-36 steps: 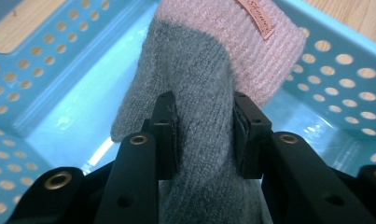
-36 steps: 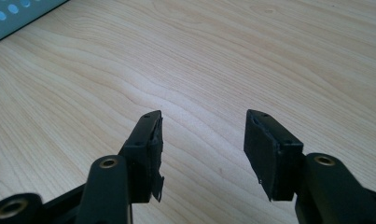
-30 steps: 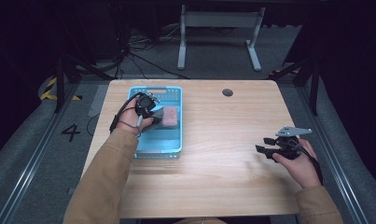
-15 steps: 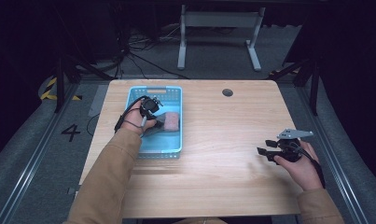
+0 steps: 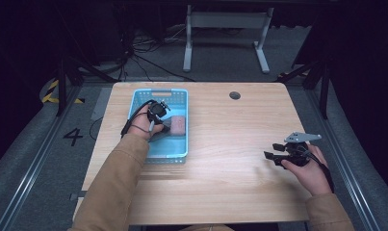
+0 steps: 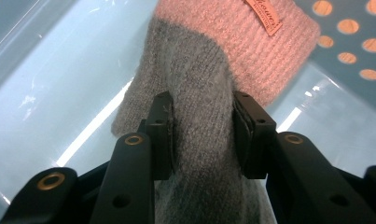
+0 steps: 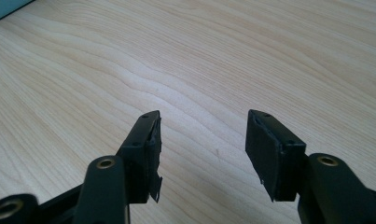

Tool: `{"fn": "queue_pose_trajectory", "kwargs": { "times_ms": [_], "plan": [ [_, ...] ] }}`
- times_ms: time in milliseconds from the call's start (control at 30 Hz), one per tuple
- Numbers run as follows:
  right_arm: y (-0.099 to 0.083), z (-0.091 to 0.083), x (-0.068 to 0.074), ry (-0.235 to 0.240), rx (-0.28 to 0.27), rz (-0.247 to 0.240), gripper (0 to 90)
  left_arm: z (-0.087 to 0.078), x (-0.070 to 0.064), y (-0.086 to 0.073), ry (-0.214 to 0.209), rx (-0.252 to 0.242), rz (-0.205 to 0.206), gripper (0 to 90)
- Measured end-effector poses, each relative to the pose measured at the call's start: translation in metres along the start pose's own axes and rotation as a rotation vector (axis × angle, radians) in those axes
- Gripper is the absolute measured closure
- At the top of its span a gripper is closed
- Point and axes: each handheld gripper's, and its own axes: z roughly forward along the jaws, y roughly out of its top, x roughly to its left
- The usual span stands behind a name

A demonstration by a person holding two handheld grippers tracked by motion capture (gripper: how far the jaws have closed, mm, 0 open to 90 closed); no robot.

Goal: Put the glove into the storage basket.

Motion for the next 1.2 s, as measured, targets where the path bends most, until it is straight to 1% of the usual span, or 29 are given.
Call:
{"fn": "queue_pose_trajectory", "kwargs": {
  "times_ms": [67, 133, 200, 267, 300, 333, 400, 533, 633, 667, 733, 767, 833, 900, 1033, 1100, 1200],
  "plan": [
    [0.001, 0.001, 0.001, 0.002, -0.002, -0.003, 47.0, 0.001, 0.001, -0.002, -0.013, -0.003, -0.016, 61.4],
    [0.002, 0.001, 0.001, 0.007, -0.004, -0.003, 47.0, 0.002, 0.003, -0.004, -0.015, -0.01, -0.023, 56.4],
    [0.003, 0.002, 0.001, 0.01, -0.005, -0.005, 47.0, 0.004, 0.004, -0.005, 0.01, -0.023, -0.02, 47.3],
    [0.004, 0.003, 0.002, 0.011, -0.003, -0.007, 47.0, 0.003, 0.004, -0.006, 0.021, -0.045, -0.024, 38.7],
    [0.004, 0.003, 0.002, 0.012, -0.003, -0.006, 47.0, 0.003, 0.004, -0.006, 0.027, -0.058, -0.018, 37.7],
    [0.004, 0.003, 0.002, 0.013, -0.002, -0.007, 46.9, 0.003, 0.004, -0.006, 0.031, -0.065, -0.024, 37.1],
    [0.004, 0.004, 0.002, 0.015, -0.004, -0.01, 46.8, 0.002, 0.002, -0.006, 0.046, -0.08, -0.029, 32.8],
    [0.006, 0.004, 0.002, 0.017, -0.007, -0.01, 46.6, -0.007, -0.002, -0.006, 0.04, -0.115, -0.025, 31.4],
    [0.007, 0.006, 0.002, 0.022, -0.005, -0.013, 46.5, -0.019, -0.007, -0.007, 0.034, -0.156, -0.028, 29.9],
    [0.007, 0.007, 0.002, 0.024, -0.006, -0.011, 46.4, -0.024, -0.009, -0.007, 0.028, -0.17, -0.028, 29.8],
    [0.009, 0.008, 0.002, 0.027, -0.004, -0.015, 46.1, -0.032, -0.012, -0.008, 0.019, -0.182, -0.03, 29.2],
    [0.01, 0.009, 0.003, 0.03, -0.005, -0.016, 46.1, -0.038, -0.016, -0.009, 0.013, -0.197, -0.03, 28.6],
    [0.012, 0.011, 0.003, 0.033, -0.007, -0.021, 46.0, -0.044, -0.02, -0.01, 0.008, -0.208, -0.024, 28.6],
    [0.014, 0.013, 0.003, 0.037, -0.007, -0.021, 45.9, -0.053, -0.027, -0.012, 0.0, -0.228, -0.022, 28.0],
    [0.015, 0.015, 0.002, 0.044, -0.005, -0.025, 45.9, -0.069, -0.046, -0.017, -0.035, -0.273, 0.011, 27.9],
    [0.016, 0.017, 0.002, 0.044, -0.001, -0.028, 45.8, -0.075, -0.055, -0.019, -0.045, -0.28, 0.028, 27.8],
    [0.018, 0.019, 0.001, 0.045, 0.001, -0.027, 45.8, -0.083, -0.067, -0.023, -0.052, -0.289, 0.039, 27.5]
  ]
}}
